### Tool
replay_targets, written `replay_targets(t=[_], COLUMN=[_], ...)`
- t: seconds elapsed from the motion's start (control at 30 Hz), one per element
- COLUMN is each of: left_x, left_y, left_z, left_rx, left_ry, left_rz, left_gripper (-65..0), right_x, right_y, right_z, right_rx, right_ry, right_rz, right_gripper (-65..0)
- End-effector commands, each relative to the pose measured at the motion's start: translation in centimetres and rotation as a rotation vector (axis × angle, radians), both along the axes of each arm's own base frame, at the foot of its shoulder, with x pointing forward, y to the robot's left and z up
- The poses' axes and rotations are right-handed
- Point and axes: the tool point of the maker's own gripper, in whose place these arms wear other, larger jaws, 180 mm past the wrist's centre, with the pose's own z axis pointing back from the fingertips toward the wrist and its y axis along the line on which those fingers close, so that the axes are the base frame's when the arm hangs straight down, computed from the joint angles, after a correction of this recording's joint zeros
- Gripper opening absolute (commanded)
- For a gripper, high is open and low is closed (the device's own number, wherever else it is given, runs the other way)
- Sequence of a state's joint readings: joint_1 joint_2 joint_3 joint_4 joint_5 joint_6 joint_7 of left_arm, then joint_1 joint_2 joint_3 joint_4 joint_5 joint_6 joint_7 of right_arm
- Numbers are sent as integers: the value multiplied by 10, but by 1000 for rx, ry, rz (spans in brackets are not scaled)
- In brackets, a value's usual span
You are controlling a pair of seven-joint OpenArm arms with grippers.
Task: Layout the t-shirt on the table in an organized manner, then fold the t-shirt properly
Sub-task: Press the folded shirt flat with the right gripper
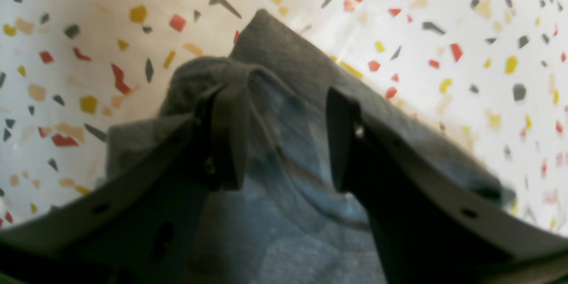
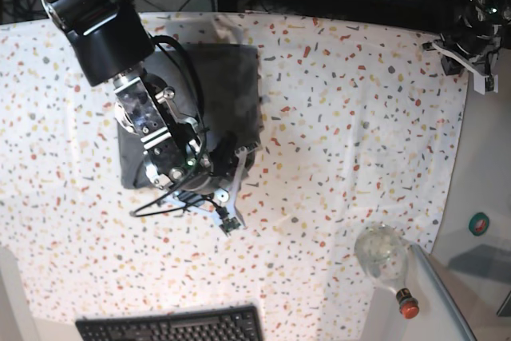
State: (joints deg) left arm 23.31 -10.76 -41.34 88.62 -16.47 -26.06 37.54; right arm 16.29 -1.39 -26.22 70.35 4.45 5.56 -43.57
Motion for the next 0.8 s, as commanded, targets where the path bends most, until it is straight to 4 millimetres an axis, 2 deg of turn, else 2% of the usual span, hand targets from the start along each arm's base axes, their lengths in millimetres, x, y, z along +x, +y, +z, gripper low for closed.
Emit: replay_targets(t=[0.0, 0.17, 0.33, 0.4, 0.43, 0.47, 0.5, 0.53, 0.63, 0.77], left_x=[8, 6, 9, 9, 10, 10, 10, 10, 10, 9], left_y=[3, 3, 1, 1, 1, 1, 1, 1, 1, 1], left_z=[10, 9, 9, 8, 9, 9, 9, 8, 8, 8], left_rx=[12, 9, 7, 5, 5, 5, 5, 4, 4, 4], left_ry=[-40, -35, -39, -39, -40, -40, -40, -39, -39, -38], left_rz=[-13, -11, -14, -15, -15, -15, -15, -14, -14, -13], left_gripper=[-650, -650, -650, -650, -650, -650, -650, -650, -650, -650], right_x=[11, 10, 8, 12, 13, 14, 15, 15, 19, 29], right_y=[17, 23, 15, 14, 15, 15, 15, 15, 16, 3], right_z=[16, 12, -7, -6, -5, -5, -5, -4, 3, 17], right_rx=[40, 43, 11, 20, 27, 29, 32, 34, 52, 97], right_ry=[-36, -15, 35, 14, 1, -4, -7, -10, -29, -55], right_rz=[26, 28, 19, 18, 18, 18, 20, 18, 6, -65], right_gripper=[-374, -371, -378, -386, -411, -464, -539, -642, -650, -650])
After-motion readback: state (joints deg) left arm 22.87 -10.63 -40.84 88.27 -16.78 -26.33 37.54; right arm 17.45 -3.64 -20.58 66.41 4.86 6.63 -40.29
